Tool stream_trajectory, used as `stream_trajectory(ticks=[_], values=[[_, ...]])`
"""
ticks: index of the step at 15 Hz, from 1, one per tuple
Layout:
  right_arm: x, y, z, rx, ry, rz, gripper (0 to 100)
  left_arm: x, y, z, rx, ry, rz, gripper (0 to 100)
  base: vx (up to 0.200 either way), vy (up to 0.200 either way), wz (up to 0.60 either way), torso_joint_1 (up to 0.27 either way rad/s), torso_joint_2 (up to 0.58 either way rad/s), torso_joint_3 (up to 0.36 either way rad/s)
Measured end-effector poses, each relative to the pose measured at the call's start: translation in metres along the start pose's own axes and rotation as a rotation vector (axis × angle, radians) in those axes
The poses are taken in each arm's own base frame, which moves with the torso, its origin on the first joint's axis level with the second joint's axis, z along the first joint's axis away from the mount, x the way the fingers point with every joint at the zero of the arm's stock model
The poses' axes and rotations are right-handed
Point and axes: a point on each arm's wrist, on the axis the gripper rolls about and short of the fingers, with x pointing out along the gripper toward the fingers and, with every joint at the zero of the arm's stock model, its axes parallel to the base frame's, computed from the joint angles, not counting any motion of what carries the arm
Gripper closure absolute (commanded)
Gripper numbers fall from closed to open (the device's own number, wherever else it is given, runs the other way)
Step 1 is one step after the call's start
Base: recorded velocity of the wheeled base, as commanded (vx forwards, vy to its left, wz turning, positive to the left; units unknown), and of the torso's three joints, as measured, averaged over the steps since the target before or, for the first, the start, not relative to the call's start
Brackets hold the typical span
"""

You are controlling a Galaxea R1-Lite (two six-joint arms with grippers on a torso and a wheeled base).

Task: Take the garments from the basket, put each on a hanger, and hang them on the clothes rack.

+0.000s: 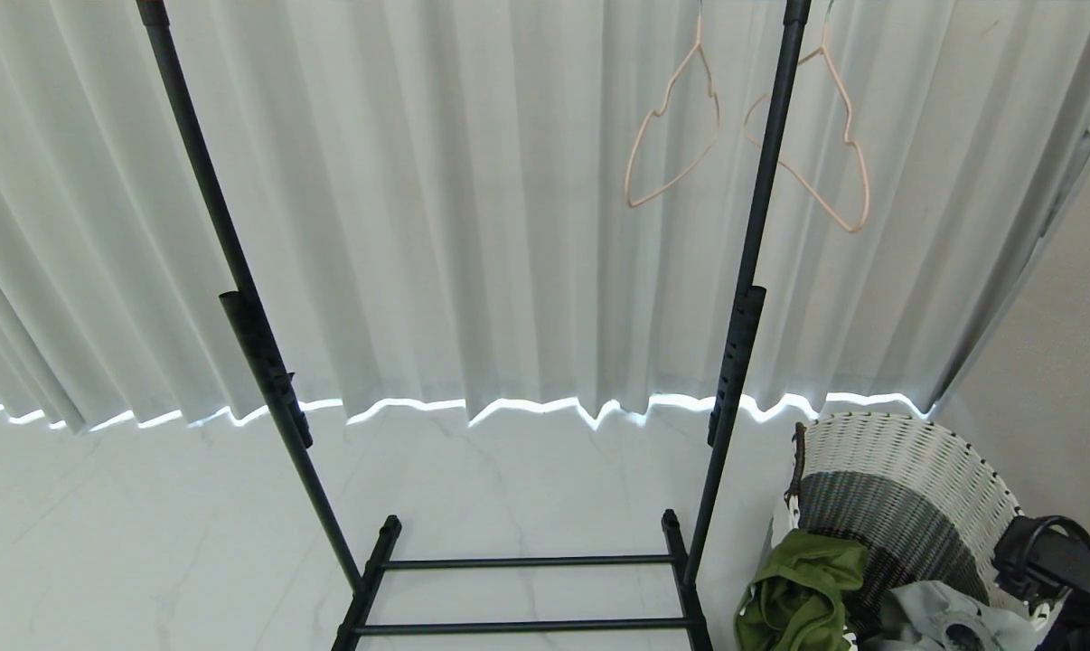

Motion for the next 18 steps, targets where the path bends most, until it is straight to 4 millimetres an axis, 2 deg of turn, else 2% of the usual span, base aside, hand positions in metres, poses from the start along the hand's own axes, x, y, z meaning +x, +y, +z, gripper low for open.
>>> stream_trajectory(ticks=[3,6,10,13,16,17,18], values=[[0.029,-0.01,-0.006,-0.055,0.047,-0.035,0,0.0,0.0,0.0,0.0,0.0,0.0,0,0.0,0.0,0.0,0.0,0.0,0.0],[0.05,-0.011,-0.012,-0.049,0.102,-0.005,0,0.0,0.0,0.0,0.0,0.0,0.0,0,0.0,0.0,0.0,0.0,0.0,0.0],[0.077,-0.021,-0.012,-0.053,0.082,-0.084,0,0.0,0.0,0.0,-0.001,0.0,0.0,0,0.0,0.0,0.0,0.0,0.0,0.0],[0.093,-0.021,-0.015,-0.057,0.098,-0.1,0,0.0,0.0,0.0,-0.001,0.0,0.0,0,0.0,0.0,0.0,0.0,0.0,0.0],[0.101,-0.02,-0.017,-0.057,0.111,-0.082,0,0.0,0.0,0.0,-0.001,0.0,0.0,0,0.0,0.0,0.0,0.0,0.0,0.0],[0.101,-0.02,-0.018,-0.057,0.113,-0.079,100,0.0,0.0,0.0,-0.002,0.0,0.0,0,0.0,0.0,0.0,0.0,0.0,0.0],[0.102,-0.02,-0.018,-0.057,0.113,-0.078,100,0.0,0.0,0.0,-0.001,0.0,0.0,0,0.0,0.0,0.0,0.0,0.0,0.0]])
